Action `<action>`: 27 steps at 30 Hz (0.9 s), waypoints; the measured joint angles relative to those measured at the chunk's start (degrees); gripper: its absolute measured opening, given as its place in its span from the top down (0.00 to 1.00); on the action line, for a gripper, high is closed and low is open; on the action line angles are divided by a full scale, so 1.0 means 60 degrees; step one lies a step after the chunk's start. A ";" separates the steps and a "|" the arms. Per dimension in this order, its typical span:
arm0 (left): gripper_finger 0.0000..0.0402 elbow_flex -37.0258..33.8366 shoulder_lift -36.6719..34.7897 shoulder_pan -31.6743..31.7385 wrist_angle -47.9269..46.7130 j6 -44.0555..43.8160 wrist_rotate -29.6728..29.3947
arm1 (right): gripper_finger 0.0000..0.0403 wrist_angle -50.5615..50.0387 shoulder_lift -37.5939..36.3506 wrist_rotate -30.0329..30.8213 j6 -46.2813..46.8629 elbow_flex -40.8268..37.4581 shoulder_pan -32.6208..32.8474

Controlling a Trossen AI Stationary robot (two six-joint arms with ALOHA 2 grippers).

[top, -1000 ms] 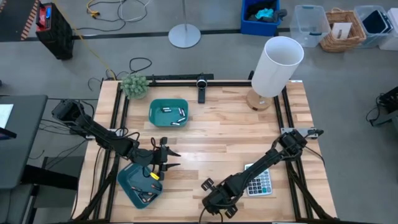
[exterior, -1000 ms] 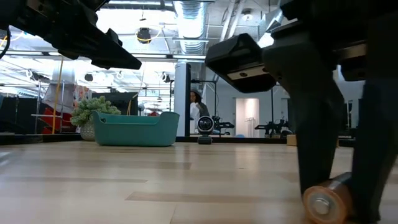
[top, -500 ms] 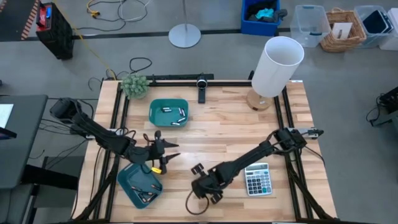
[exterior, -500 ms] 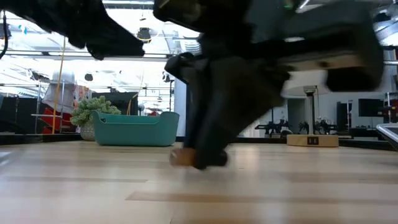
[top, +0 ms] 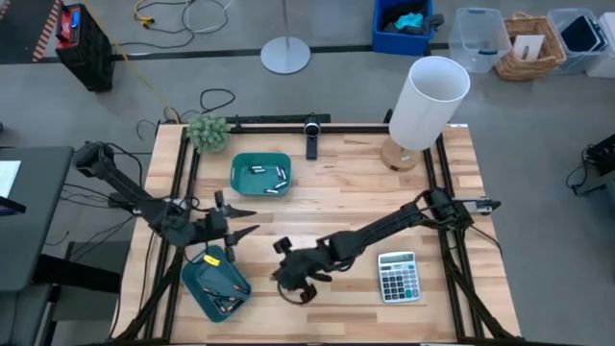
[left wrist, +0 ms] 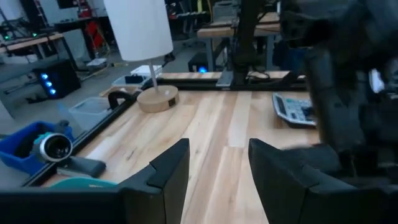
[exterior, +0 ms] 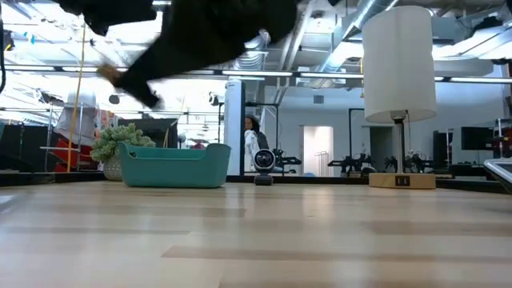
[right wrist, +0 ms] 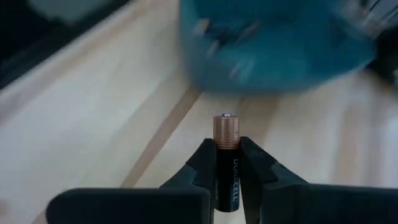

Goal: Sort batteries
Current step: Put the black battery into the blue bin

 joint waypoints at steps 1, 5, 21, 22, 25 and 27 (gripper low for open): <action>0.60 -0.0002 -0.0180 -0.0035 -0.0102 0.0049 -0.0012 | 0.87 0.0365 -0.0058 -0.0024 -0.0166 0.0000 -0.0052; 0.60 -0.0002 -0.0789 -0.0086 -0.0377 0.0299 -0.0096 | 0.87 0.2260 -0.0039 -0.0457 -0.0664 0.0143 -0.0228; 0.60 -0.0002 -0.1777 -0.0182 -0.1613 -0.0071 0.0064 | 0.87 0.3176 0.3508 -0.1538 -0.0081 0.4782 -0.0389; 0.60 -0.0002 -0.1777 -0.0203 -0.1619 -0.0053 0.0064 | 0.87 0.3144 0.3704 -0.1559 0.0033 0.5067 -0.0389; 0.60 -0.0002 -0.1802 -0.0231 -0.1606 -0.0001 0.0060 | 0.85 0.2976 0.4115 -0.1573 0.0318 0.5849 -0.0393; 0.60 -0.0002 -0.1813 -0.0235 -0.1605 0.0016 0.0057 | 0.83 0.2761 0.4324 -0.1570 0.0414 0.6231 -0.0393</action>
